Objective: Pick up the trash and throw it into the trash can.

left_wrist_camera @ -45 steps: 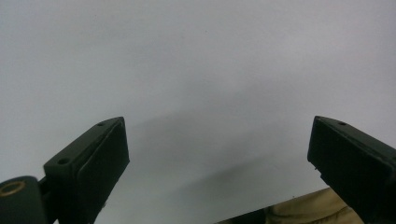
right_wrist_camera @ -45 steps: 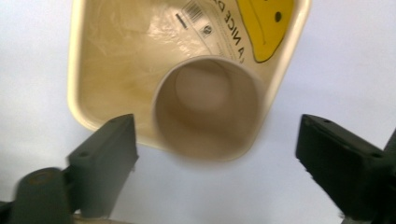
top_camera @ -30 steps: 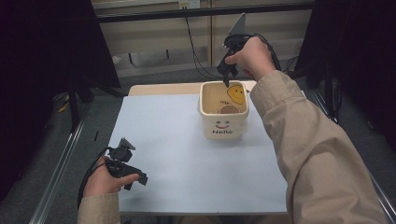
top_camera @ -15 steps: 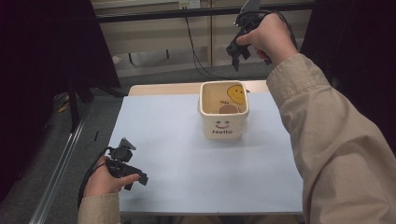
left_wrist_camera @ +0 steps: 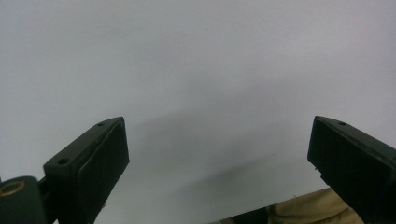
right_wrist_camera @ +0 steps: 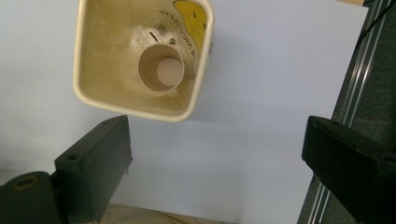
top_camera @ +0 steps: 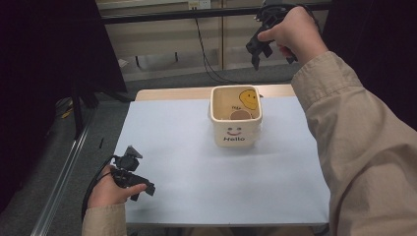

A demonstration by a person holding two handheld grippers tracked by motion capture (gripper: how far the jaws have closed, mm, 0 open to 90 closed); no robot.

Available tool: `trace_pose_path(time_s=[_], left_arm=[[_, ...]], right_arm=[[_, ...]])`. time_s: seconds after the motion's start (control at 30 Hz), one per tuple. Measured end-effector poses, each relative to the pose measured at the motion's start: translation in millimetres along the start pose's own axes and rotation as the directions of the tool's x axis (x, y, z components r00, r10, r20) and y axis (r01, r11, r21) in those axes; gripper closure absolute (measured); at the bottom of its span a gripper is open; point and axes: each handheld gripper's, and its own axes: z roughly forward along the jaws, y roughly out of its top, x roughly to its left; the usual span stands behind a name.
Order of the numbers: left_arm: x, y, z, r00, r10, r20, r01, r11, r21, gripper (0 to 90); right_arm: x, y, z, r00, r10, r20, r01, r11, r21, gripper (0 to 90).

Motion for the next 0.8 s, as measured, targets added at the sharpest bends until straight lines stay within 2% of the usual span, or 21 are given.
trace_pose_path(time_s=[0.07, 0.17, 0.23, 0.27, 0.33, 0.4, 0.43, 0.53, 0.63, 0.8], left_arm=[[0.6, -0.9, -0.8, 1.0, 0.005, 0.007, -0.005, 0.9999, 0.009, 5.2], [0.7, -2.2, -0.5, 1.0, -0.006, 0.005, 0.006, 1.0, -0.004, 5.2], [2.6, -2.2, -1.2, 0.9999, 0.008, 0.009, -0.008, 0.9999, 0.013, 5.2], [2.3, -2.1, 0.0, 1.0, -0.004, 0.006, 0.004, 1.0, -0.001, 5.2], [2.0, -1.8, -0.2, 0.9999, -0.009, 0.009, 0.009, 1.0, 0.0, 5.2], [1.4, -0.8, -2.0, 0.9999, 0.0, 0.014, 0.0, 1.0, 0.002, 5.2], [1.3, -0.2, -2.1, 0.9999, 0.006, 0.01, -0.006, 1.0, 0.001, 5.2], [0.0, 0.1, -1.0, 1.0, -0.002, 0.009, 0.002, 1.0, -0.007, 5.2], [-0.8, 1.5, -1.1, 0.9998, 0.019, 0.009, -0.019, 0.9998, 0.007, 5.1], [-3.2, 1.4, -0.7, 0.9999, 0.002, 0.015, -0.002, 1.0, -0.003, 5.2]], right_arm=[[-0.4, -1.0, 1.6, 1.0, 0.001, -0.007, -0.002, 1.0, -0.01, 7.6], [-2.8, -5.0, 7.6, 0.9999, -0.008, -0.014, 0.008, 1.0, -0.005, 7.6], [-5.5, -9.2, 14.5, 0.9997, -0.022, -0.005, 0.022, 1.0, 0.003, 7.6], [-7.9, -15.1, 21.8, 0.9997, -0.017, -0.018, 0.017, 1.0, 0.009, 7.6], [-10.1, -18.1, 25.6, 0.9995, -0.029, -0.009, 0.029, 1.0, 0.01, 7.7], [-15.2, -28.4, 38.0, 0.9989, -0.047, -0.004, 0.047, 0.999, 0.012, 7.9], [-16.7, -32.1, 41.5, 0.9992, -0.04, -0.009, 0.04, 0.999, 0.017, 8.1], [-20.5, -40.0, 47.8, 0.9985, -0.055, 0.006, 0.055, 0.998, 0.013, 7.8], [-30.4, -55.6, 61.2, 0.9986, -0.053, 0.003, 0.053, 0.998, 0.022, 7.8], [-42.2, -72.3, 78.1, 0.9982, -0.056, 0.018, 0.056, 0.998, 0.032, 7.7]])
